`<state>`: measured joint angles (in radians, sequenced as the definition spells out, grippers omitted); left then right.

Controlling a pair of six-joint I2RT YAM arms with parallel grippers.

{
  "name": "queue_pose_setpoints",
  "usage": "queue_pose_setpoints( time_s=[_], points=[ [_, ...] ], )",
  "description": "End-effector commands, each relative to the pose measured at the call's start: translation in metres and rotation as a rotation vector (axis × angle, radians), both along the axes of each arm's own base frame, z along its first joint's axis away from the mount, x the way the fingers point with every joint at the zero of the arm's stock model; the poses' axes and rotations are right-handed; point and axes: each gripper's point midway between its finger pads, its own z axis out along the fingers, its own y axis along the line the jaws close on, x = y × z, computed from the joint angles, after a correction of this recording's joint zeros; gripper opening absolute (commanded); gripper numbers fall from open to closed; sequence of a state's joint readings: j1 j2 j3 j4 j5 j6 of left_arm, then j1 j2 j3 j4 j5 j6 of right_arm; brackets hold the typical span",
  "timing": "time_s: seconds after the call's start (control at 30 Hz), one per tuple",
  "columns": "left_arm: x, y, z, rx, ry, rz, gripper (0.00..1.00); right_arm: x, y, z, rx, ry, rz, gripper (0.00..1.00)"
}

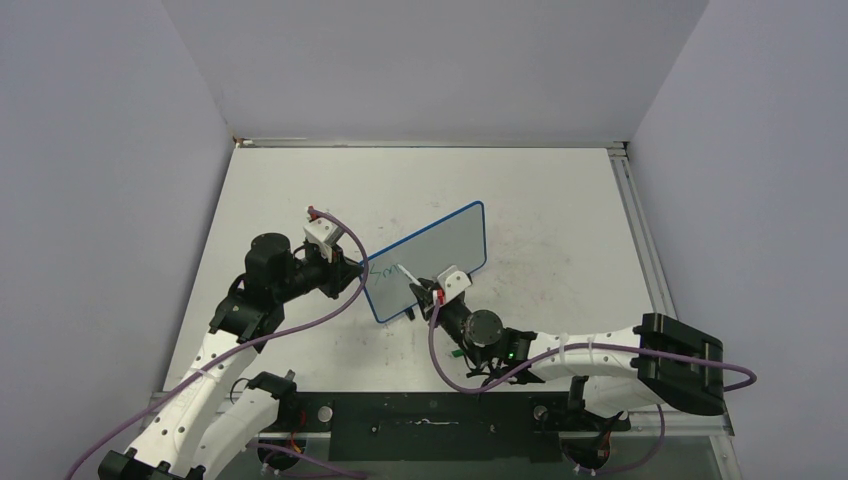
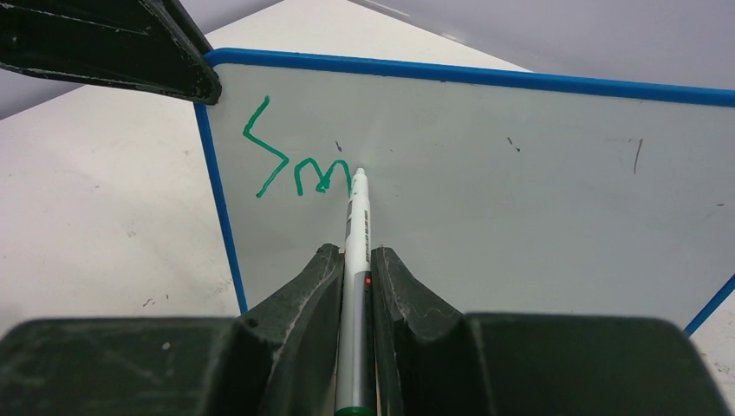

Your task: Write a sentence on the whiteboard

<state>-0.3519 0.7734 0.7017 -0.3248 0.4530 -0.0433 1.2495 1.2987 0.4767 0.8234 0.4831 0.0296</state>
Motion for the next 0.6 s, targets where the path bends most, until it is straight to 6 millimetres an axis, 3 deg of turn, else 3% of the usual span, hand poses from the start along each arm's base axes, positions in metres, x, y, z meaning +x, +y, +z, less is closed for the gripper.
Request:
queue_pose_setpoints(
  time_s=[0.0,0.23,0.57],
  points=[
    [-0.005,-0.002,-0.003,0.0,0.023,-0.017,0.0,0.003,0.002,0.036,0.106,-0.042,0.0,0.05],
    [-0.005,-0.002,-0.002,0.0,0.021,-0.015,0.0,-0.003,-0.007,0.043,0.127,-0.048,0.006,0.05],
    [-0.005,-0.002,-0.004,0.001,0.026,-0.017,0.0,0.006,-0.005,0.049,0.112,-0.082,-0.01,0.05]
  ],
)
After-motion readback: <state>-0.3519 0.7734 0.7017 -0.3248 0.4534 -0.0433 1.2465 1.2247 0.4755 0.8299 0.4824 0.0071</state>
